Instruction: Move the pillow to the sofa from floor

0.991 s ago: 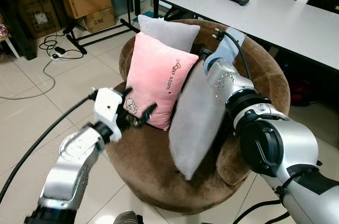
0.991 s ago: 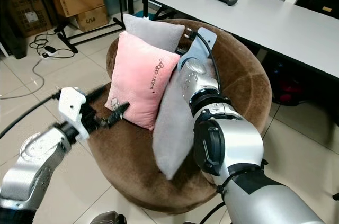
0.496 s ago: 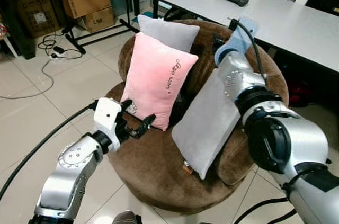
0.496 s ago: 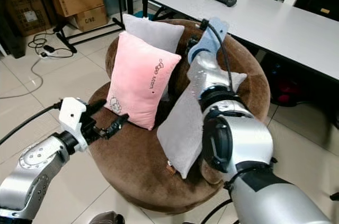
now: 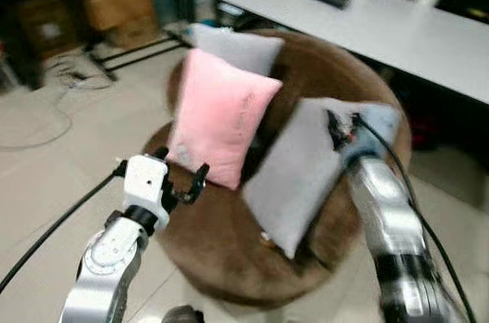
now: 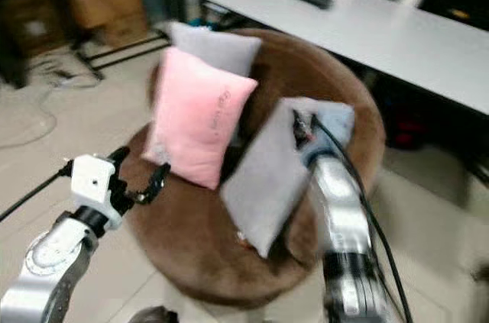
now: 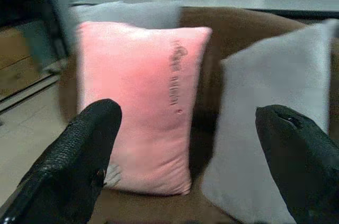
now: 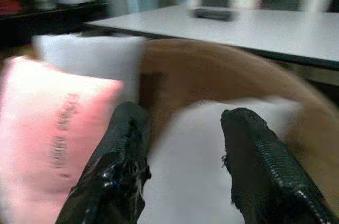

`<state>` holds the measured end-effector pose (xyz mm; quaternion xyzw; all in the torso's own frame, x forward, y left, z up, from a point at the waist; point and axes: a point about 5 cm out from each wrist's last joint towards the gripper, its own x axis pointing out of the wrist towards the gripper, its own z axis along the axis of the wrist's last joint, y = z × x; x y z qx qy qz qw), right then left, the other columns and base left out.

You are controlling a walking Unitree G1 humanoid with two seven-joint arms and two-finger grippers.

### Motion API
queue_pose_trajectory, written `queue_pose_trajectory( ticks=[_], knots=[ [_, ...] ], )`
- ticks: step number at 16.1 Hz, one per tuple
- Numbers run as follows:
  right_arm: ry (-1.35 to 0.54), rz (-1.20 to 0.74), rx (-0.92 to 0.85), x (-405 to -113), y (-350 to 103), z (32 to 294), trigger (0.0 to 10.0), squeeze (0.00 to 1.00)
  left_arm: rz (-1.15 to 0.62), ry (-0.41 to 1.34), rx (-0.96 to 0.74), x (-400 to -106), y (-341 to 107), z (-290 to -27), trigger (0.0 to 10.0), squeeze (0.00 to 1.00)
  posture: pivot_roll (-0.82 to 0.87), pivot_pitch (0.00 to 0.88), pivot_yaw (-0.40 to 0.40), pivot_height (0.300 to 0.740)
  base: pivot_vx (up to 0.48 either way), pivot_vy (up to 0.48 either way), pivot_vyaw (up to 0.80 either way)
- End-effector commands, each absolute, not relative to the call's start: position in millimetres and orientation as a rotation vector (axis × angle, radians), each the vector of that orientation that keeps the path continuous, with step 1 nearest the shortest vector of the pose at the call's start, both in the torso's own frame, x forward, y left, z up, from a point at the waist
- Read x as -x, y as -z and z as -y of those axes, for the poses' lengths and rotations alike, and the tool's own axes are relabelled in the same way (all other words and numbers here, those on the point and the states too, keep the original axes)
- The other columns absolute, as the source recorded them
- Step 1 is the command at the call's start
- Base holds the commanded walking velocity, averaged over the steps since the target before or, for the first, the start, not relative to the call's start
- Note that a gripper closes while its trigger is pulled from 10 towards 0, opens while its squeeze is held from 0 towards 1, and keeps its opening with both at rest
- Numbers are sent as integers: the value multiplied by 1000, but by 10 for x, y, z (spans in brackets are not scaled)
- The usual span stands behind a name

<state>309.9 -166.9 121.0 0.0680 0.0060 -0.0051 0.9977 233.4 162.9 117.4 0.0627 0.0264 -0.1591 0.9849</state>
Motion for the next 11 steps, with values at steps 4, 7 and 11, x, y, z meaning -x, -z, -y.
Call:
queue_pose_trajectory(
  ticks=[4, 7, 11],
  knots=[
    [94, 73, -80, -2716, -1253, 1701, 10000, 0, -25, 326, -152, -2364, -1220, -1580, 10000, 98, 23, 0, -14, 740, 0, 0, -800],
    [69, -2, -156, -2645, -1291, 1635, 10000, 0, -17, 319, -162, -2363, -1229, -1569, 10000, 98, 27, 0, -25, 740, 0, 0, -800],
    [149, -156, -58, -2627, -1101, 1751, 10000, 0, -7, 278, -170, -2366, -1247, -1587, 10000, 98, 42, 0, -39, 740, 0, 0, -800]
  ],
)
